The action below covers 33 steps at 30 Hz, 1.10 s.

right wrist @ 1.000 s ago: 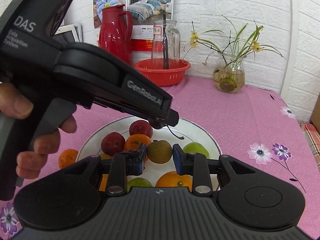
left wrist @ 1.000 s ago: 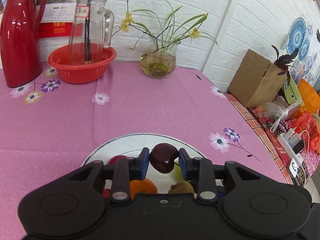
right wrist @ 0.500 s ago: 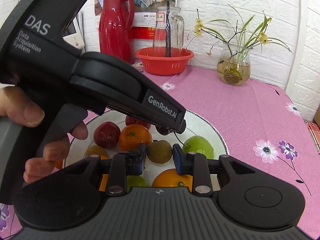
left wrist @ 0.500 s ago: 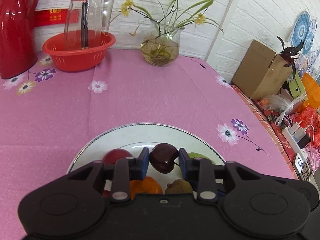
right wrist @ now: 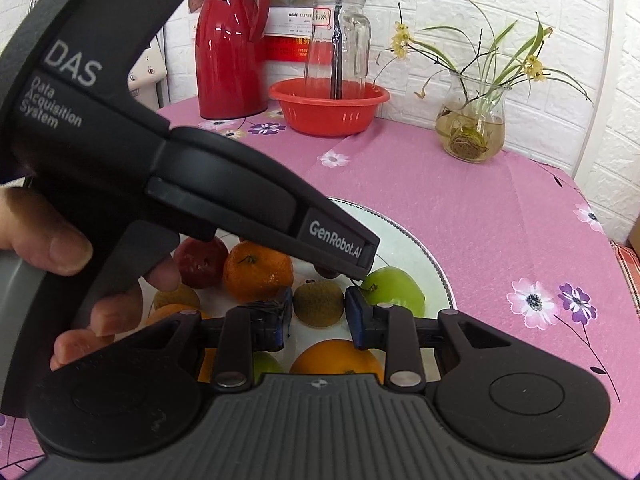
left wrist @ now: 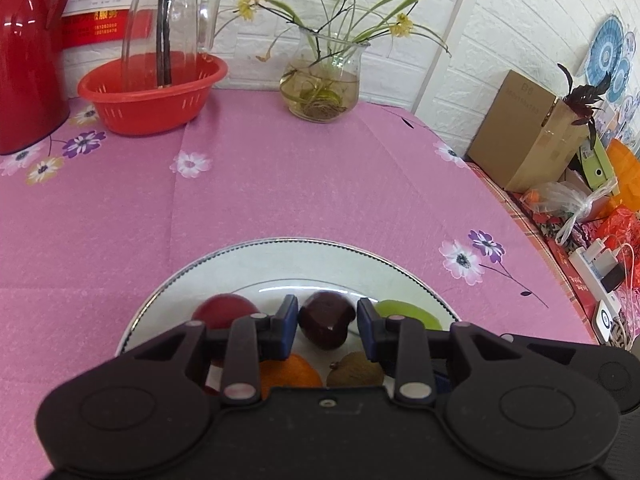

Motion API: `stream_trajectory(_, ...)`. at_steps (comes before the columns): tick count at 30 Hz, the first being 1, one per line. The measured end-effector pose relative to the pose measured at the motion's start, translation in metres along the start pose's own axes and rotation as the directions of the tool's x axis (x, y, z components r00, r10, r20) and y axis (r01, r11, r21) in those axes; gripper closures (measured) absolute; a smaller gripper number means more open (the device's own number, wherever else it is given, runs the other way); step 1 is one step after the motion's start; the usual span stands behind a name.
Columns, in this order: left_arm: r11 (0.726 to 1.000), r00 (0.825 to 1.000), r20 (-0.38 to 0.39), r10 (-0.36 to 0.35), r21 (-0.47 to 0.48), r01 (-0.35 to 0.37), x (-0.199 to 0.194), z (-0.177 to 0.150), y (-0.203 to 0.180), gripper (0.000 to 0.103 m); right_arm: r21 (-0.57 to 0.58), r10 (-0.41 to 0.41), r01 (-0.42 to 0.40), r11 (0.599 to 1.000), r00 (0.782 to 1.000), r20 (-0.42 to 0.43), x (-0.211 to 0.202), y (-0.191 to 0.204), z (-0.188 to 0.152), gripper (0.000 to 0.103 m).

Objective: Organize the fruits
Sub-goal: 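Open the left gripper to drop the cherry while the right releases the kiwi, then withdraw both open tools toward the last orange and cherry on the cloth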

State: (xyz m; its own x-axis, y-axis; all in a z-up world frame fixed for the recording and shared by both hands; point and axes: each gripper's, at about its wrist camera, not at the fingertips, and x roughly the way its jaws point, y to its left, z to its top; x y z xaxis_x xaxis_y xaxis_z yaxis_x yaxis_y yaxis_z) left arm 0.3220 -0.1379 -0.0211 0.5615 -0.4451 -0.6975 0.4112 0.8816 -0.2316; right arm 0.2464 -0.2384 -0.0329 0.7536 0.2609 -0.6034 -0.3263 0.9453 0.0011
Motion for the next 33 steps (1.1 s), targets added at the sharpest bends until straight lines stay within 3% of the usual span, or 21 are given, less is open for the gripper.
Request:
stream_trajectory(7,1.000,1.000,0.009,0.006,0.003,-0.006,0.000,0.000,-0.001,0.011,0.005,-0.001,0.001,1.000,1.000,0.000,0.005,-0.001,0.000,0.053)
stream_trajectory(9,1.000,1.000,0.016,0.003,0.004,-0.003,-0.002,0.000,-0.001,0.001,0.001,-0.001,0.001,1.000,1.000,0.005,0.005,-0.001,0.000,0.052)
stream_trajectory(14,1.000,0.999,0.047,0.006,0.017,-0.007,-0.012,0.000,-0.004,0.000,-0.001,-0.003,0.003,1.000,1.000,0.026,0.001,-0.001,-0.006,0.048)
stream_trajectory(23,0.998,0.991,0.131,0.024,0.053,-0.031,-0.042,-0.004,-0.015,0.000,-0.003,-0.006,0.006,1.000,0.998,0.056,-0.014,0.003,-0.011,0.029)
stream_trajectory(25,0.998,0.989,0.143,0.033,0.051,-0.041,-0.049,-0.005,-0.016,0.000,-0.008,-0.007,0.007,1.000,0.998,0.063,-0.018,0.004,-0.012,0.007)
stream_trajectory(26,0.998,0.988,0.151,0.037,0.049,-0.045,-0.053,-0.006,-0.016,0.000,-0.014,-0.008,0.009,1.000,0.997,0.071,-0.021,0.006,-0.012,0.001)
stream_trajectory(33,0.996,0.979,0.188,0.079,0.034,-0.087,-0.079,-0.012,-0.017,0.000,-0.011,-0.028,0.029,1.000,0.993,0.111,-0.040,0.012,-0.018,0.000)
